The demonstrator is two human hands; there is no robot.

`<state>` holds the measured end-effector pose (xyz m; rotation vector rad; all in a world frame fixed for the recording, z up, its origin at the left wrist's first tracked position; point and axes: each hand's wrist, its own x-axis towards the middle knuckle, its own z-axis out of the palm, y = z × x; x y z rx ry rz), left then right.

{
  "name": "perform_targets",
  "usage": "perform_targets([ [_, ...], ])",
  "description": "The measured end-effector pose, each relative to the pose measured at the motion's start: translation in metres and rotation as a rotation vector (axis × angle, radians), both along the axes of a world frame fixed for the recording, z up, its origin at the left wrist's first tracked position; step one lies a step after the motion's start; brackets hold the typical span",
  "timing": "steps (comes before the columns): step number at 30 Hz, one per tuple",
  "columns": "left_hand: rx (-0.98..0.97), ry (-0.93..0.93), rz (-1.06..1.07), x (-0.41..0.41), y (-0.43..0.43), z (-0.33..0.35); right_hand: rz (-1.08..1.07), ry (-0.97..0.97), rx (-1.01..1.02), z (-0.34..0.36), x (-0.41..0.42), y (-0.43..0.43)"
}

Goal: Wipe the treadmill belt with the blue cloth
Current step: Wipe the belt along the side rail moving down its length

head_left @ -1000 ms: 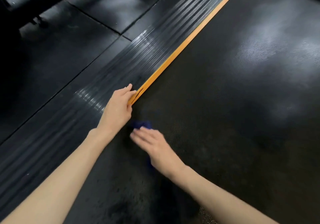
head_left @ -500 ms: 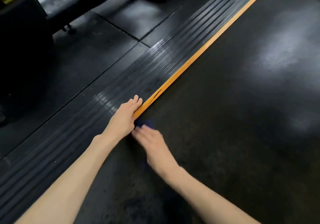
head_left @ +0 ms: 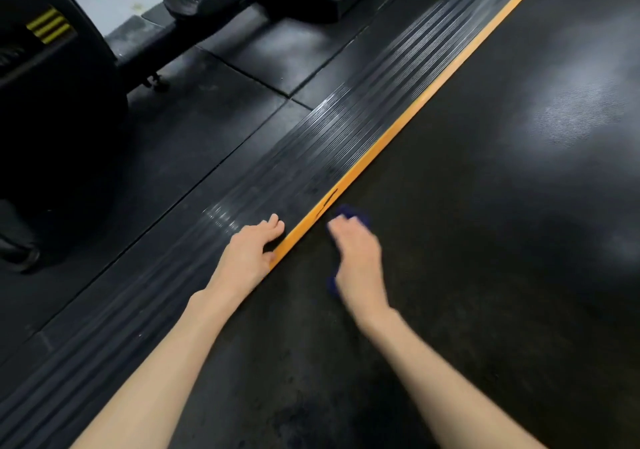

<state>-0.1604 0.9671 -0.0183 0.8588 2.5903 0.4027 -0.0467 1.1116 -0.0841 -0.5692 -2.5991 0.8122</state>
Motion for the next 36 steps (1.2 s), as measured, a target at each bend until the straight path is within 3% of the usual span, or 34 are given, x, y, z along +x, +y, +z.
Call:
perform_targets([
  [3,0.033,-0.009,0.022,-0.003,0.0,0.0,0.497,-0.043,0.156,0.003,0.026,-0.062],
  [5,0.045,-0.018,0.031,-0.001,-0.001,0.001,0.632,0.002,0.214,0.002,0.025,-0.036],
  [7,0.056,-0.029,0.042,0.001,0.0,0.0,0.452,0.022,0.109,0.002,0.014,0.003],
  [11,0.036,-0.034,0.062,0.006,0.003,-0.001,-0.371,0.155,-0.373,0.028,-0.021,0.065],
  [13,0.031,-0.031,0.066,0.007,0.004,0.0,-0.417,0.108,-0.456,0.033,-0.045,0.064],
  [20,0.045,-0.008,0.019,0.006,0.002,-0.001,-0.135,0.021,-0.316,0.016,-0.038,-0.018],
  [25,0.093,-0.04,0.017,0.006,-0.002,0.001,0.278,-0.104,-0.121,0.005,-0.001,-0.047],
  [29,0.086,-0.088,-0.001,0.003,-0.007,0.002,0.624,-0.158,0.16,0.013,0.015,-0.012],
  [31,0.082,-0.102,0.0,0.005,-0.008,0.003,0.522,-0.1,0.286,0.014,0.014,0.021],
  [33,0.067,-0.105,0.002,0.008,-0.007,0.003,0.234,-0.113,0.308,0.014,0.012,0.053],
  [36,0.03,-0.097,-0.005,0.008,-0.004,0.004,-0.142,-0.154,0.135,0.015,0.0,0.054],
])
